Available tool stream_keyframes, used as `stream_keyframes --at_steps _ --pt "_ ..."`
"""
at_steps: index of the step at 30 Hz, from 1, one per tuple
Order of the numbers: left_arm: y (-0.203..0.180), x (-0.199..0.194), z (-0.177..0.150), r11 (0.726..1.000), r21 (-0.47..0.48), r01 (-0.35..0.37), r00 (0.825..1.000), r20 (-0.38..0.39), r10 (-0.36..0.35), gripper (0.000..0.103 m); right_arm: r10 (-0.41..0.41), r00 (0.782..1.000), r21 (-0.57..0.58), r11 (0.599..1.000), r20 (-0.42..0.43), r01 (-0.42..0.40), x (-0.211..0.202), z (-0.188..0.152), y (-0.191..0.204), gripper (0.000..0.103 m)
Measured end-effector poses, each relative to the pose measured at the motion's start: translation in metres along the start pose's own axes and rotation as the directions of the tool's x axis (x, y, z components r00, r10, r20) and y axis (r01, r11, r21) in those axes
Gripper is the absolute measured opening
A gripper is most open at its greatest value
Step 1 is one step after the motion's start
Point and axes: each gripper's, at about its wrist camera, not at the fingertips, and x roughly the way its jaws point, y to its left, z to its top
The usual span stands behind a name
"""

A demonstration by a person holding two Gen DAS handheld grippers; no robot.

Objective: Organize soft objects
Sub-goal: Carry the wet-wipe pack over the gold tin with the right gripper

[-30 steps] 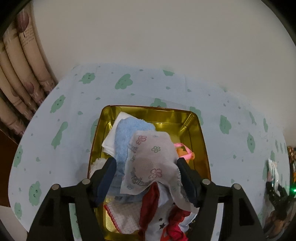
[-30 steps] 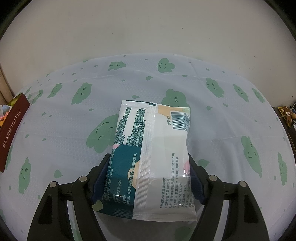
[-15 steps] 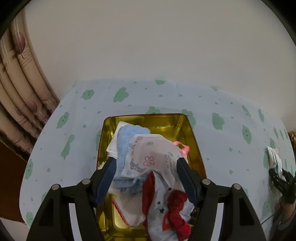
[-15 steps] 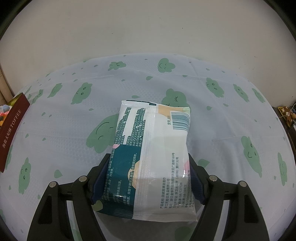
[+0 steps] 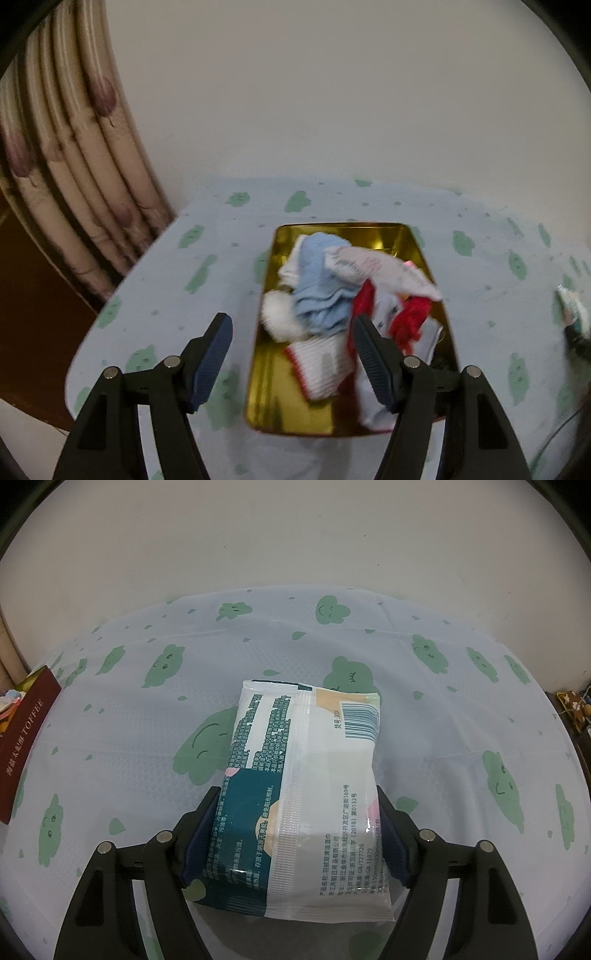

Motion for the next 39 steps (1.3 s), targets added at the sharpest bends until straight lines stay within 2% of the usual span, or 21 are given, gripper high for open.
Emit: stream_keyframes --at_steps 4,5,6,10,15,21,25,32,37,39 --pt "0.006 -0.006 -0.016 1.000 0.002 -0.004 0.999 0.037 0.004 0.069 -0.007 1.000 0.019 1.000 -0.012 0.007 0.002 0.004 0.002 0.080" --pt "0.006 -0.005 -0.019 1.000 0.006 -0.012 0.999 0.037 0.012 0.069 -0.015 1.000 0.025 1.000 -0.009 0.015 0.001 0.004 0.003 0.078" --pt "0.007 -0.005 -0.021 1.000 0.010 -0.020 0.999 0.037 0.020 0.069 -0.026 1.000 0.025 0.999 -0.004 0.026 0.001 0.004 0.004 0.071" --pt "0.013 -0.004 -0.027 0.999 0.003 -0.042 0.998 0.046 0.042 0.069 -0.050 0.999 0.007 0.999 0.006 0.050 -0.004 0.004 0.011 0.064" --pt "0.030 0.001 -0.029 0.997 -0.049 -0.061 0.998 0.029 0.063 0.069 -0.048 0.998 -0.007 0.999 0.031 0.049 -0.018 0.006 0.026 0.062" --pt "0.055 0.005 -0.030 0.986 -0.142 -0.085 0.996 0.010 0.088 0.069 0.061 0.995 -0.081 0.995 0.084 -0.054 -0.049 0.022 0.077 0.062" --pt "0.062 0.003 -0.030 0.980 -0.165 -0.108 0.994 0.016 0.112 0.069 0.169 0.979 -0.190 0.971 0.111 -0.146 -0.076 0.029 0.132 0.062" --pt "0.065 -0.004 -0.034 0.978 -0.161 -0.131 0.991 0.018 0.135 0.069 0.340 0.936 -0.351 0.890 0.092 -0.289 -0.105 0.028 0.231 0.062" --pt "0.071 -0.007 -0.041 0.976 -0.168 -0.138 0.990 0.006 0.141 0.069 0.419 0.907 -0.426 0.830 0.047 -0.361 -0.111 0.020 0.293 0.062" --pt "0.075 -0.006 -0.042 0.974 -0.185 -0.131 0.991 -0.002 0.133 0.069 0.430 0.902 -0.452 0.811 0.032 -0.371 -0.111 0.015 0.310 0.062"
